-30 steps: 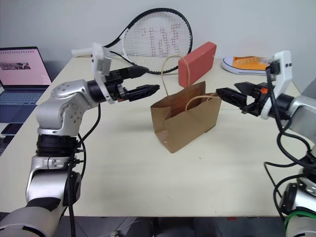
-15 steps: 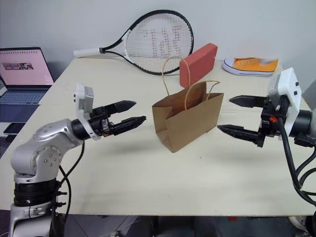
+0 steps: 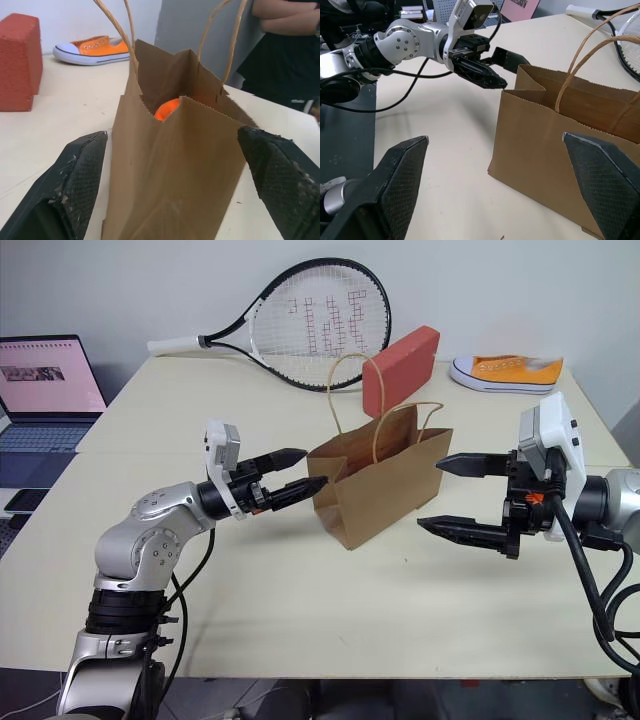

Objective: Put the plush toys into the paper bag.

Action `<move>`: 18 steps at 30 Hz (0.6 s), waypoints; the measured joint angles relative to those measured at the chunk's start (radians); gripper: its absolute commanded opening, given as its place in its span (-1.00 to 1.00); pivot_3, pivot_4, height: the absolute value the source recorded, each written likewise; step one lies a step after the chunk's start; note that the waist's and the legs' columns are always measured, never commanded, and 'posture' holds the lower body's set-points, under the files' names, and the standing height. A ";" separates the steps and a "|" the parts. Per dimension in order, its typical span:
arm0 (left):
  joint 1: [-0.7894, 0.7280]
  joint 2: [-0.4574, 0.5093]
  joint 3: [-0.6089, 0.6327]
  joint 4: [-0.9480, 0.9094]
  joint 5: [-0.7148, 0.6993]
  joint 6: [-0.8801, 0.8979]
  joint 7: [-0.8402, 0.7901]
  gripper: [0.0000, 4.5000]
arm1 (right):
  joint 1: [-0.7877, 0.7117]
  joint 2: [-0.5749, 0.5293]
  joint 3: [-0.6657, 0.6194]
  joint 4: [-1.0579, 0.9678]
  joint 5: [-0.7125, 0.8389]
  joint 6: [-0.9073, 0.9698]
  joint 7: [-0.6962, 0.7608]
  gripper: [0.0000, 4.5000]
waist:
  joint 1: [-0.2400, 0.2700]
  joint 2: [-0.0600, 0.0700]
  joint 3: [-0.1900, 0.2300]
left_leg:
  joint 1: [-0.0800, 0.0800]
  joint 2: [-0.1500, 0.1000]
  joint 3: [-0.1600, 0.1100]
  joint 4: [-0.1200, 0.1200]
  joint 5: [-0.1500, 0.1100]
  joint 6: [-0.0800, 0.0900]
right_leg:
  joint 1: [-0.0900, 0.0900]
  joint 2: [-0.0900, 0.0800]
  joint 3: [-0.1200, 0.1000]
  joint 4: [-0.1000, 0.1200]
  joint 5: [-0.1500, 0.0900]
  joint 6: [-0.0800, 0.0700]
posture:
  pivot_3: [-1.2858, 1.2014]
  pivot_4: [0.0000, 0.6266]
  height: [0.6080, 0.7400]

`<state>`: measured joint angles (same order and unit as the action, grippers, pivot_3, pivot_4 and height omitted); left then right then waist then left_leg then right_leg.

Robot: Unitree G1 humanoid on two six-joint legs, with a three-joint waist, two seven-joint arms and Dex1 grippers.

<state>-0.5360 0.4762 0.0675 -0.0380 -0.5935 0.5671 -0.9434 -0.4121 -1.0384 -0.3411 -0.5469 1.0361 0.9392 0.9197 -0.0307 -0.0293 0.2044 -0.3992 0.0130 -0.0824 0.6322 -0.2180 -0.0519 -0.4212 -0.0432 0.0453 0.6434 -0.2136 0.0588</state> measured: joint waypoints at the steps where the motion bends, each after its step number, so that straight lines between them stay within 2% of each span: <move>1: 0.000 0.001 0.000 -0.001 -0.007 0.007 -0.010 0.98 | 0.000 -0.003 -0.001 0.000 0.008 0.005 -0.004 1.00 | 0.000 0.000 0.000 | 0.000 0.000 0.000 0.000 0.000 0.000 | 0.000 0.000 0.000 0.000 0.000 0.000 | 0.03 -0.52 1.00; 12: 0.003 -0.002 -0.039 -0.012 -0.010 0.014 -0.024 0.98 | 0.008 -0.020 -0.013 0.001 0.046 0.010 -0.024 1.00 | 0.000 0.000 0.000 | 0.000 0.000 0.000 0.000 0.000 0.000 | 0.000 0.000 0.000 0.000 -0.001 -0.001 | 0.03 -0.52 1.00; 18: 0.032 -0.036 -0.064 -0.077 0.030 -0.001 0.048 0.98 | 0.012 -0.031 -0.013 0.001 0.047 0.011 -0.033 1.00 | 0.001 0.000 0.000 | 0.000 0.000 0.000 0.000 0.000 0.000 | 0.000 0.000 0.000 0.000 -0.001 -0.001 | 0.03 -0.52 1.00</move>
<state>-0.5045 0.4406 0.0033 -0.1147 -0.5635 0.5665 -0.8955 -0.4001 -1.0692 -0.3540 -0.5461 1.0831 0.9500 0.8871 -0.0299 -0.0293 0.2044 -0.3991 0.0129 -0.0823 0.6323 -0.2179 -0.0519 -0.4210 -0.0433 0.0456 0.6433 -0.2142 0.0576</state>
